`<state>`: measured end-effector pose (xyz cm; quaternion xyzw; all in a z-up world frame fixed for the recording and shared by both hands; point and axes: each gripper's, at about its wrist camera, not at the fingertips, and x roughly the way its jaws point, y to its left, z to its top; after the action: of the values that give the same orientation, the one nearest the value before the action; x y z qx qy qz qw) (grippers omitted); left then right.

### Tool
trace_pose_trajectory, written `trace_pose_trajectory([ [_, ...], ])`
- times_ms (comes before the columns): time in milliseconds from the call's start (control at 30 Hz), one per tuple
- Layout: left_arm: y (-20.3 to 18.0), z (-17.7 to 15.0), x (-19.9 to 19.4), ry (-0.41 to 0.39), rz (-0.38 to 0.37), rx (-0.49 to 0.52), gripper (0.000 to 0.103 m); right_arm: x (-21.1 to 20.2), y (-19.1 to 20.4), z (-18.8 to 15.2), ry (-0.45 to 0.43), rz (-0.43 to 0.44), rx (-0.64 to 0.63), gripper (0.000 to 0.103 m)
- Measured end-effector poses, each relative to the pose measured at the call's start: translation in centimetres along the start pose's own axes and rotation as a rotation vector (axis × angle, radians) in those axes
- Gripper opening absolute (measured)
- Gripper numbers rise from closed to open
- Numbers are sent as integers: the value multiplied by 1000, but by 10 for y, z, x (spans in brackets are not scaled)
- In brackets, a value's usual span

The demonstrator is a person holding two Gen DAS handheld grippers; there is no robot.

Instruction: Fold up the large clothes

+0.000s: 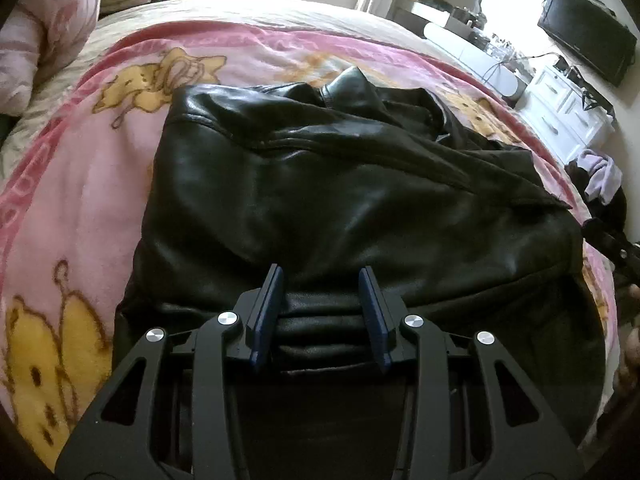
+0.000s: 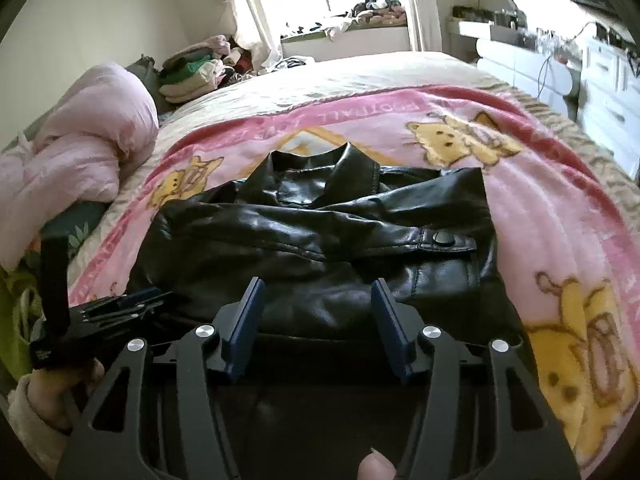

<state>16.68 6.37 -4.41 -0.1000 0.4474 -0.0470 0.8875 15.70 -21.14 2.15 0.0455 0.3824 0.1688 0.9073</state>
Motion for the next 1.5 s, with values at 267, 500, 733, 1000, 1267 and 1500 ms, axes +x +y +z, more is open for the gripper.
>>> trace_pose_trajectory([
  [267,4,-5,1,-5,-20,-20,31,31,19,0,79,-51,-85,62],
  [500,2,-7,0,-4,-34,-24,31,69,-9,-28,210,-83,9,63],
  [733,2,-7,0,-3,-35,-25,31,69,-11,-29,206,-68,32,63],
  [1000,3,-7,0,-4,-37,-31,31,34,-5,-26,139,-27,54,81],
  [1267,2,-6,-4,-7,-42,-54,31,14,-9,-25,105,-21,86,90],
  [1500,0,-9,-11,-14,-46,-71,31,2,-11,-25,80,-16,103,94],
])
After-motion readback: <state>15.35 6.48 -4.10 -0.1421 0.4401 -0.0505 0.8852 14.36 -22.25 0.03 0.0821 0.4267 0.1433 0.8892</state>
